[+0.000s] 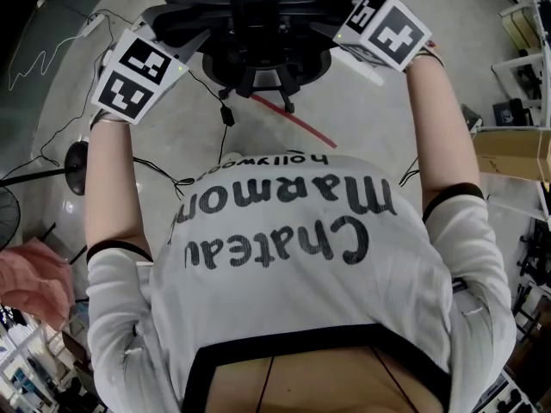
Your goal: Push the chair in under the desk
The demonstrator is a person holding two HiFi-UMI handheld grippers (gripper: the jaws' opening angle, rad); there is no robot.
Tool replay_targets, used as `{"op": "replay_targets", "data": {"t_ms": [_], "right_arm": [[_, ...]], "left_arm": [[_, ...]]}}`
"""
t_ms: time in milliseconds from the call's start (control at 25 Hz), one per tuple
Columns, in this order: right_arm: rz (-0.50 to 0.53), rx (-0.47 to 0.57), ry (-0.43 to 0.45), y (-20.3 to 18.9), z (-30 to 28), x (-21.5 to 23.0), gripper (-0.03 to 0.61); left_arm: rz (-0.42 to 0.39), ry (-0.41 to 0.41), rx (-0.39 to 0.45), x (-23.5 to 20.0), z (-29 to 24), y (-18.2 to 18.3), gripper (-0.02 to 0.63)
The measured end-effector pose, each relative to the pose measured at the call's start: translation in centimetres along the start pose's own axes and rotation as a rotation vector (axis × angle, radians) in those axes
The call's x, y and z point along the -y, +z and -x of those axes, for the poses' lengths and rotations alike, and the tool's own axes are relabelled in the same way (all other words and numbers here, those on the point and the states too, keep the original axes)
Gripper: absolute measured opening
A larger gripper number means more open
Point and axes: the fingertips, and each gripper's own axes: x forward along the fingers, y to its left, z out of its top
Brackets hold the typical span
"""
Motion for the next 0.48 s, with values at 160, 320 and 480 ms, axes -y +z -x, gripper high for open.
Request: {"op": "replay_targets", "data": {"t_ms": [160, 320, 480], "right_arm": [[-0.015, -0.002, 0.013, 0.0, -0.1, 0.0, 0.156], [-0.012, 0.006, 0.012, -0.1, -0.3, 0.0, 0.156], [-0.003, 0.014, -0.001, 0.1, -0.2, 0.0, 0.156]], "left_arm": [[-0.055, -0.024, -0.042, 0.4, -0.9, -0.5, 0.198], [-0.112, 0.002, -0.091, 0.0, -2.4, -1.2, 0.201], [-0.151, 0.030, -0.124, -0.5, -3.3, -1.6, 0.187]]}}
